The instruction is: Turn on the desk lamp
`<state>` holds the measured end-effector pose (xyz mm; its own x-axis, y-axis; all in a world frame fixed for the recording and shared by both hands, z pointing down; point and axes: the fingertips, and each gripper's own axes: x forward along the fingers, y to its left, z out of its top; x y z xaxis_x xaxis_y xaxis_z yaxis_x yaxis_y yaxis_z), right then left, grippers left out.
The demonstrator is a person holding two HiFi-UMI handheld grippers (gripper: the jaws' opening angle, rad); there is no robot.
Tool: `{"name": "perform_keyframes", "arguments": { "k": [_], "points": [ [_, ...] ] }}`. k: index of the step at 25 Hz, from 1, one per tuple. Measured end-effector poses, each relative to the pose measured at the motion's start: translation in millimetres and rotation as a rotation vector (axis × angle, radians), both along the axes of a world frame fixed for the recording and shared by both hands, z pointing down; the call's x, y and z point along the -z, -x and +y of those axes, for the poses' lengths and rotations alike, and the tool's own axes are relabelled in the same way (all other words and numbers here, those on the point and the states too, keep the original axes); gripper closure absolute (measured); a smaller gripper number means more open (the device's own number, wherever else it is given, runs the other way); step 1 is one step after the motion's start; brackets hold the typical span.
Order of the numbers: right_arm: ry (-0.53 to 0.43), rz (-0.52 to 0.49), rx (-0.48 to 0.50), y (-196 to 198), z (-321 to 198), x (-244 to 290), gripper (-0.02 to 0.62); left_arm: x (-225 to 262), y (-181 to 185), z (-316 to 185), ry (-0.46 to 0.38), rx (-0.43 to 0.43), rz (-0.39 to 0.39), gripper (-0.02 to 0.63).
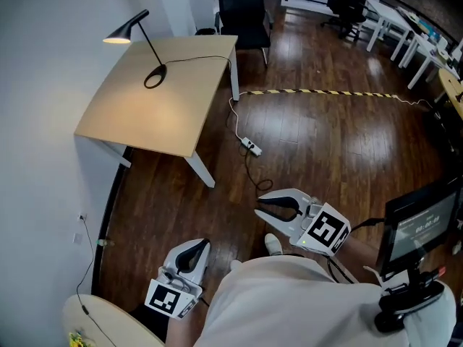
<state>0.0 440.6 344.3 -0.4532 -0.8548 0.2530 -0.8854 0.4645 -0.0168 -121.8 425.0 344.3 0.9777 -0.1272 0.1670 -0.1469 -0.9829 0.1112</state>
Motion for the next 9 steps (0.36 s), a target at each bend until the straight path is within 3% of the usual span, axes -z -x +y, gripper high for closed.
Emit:
{"name": "perform_keyframes", "arguments": {
  "k": [5,9],
  "points": [
    [-0.021,0.015,-0.004,30,-2,-2,0.537,-8,19,0,-0.003,-0.022,0.003,0.591],
    [-0.020,0.023,0.020,22,-4,-2,0.537,-7,9,0,-0.009,-0.008,0.001,0.591]
  ]
}}
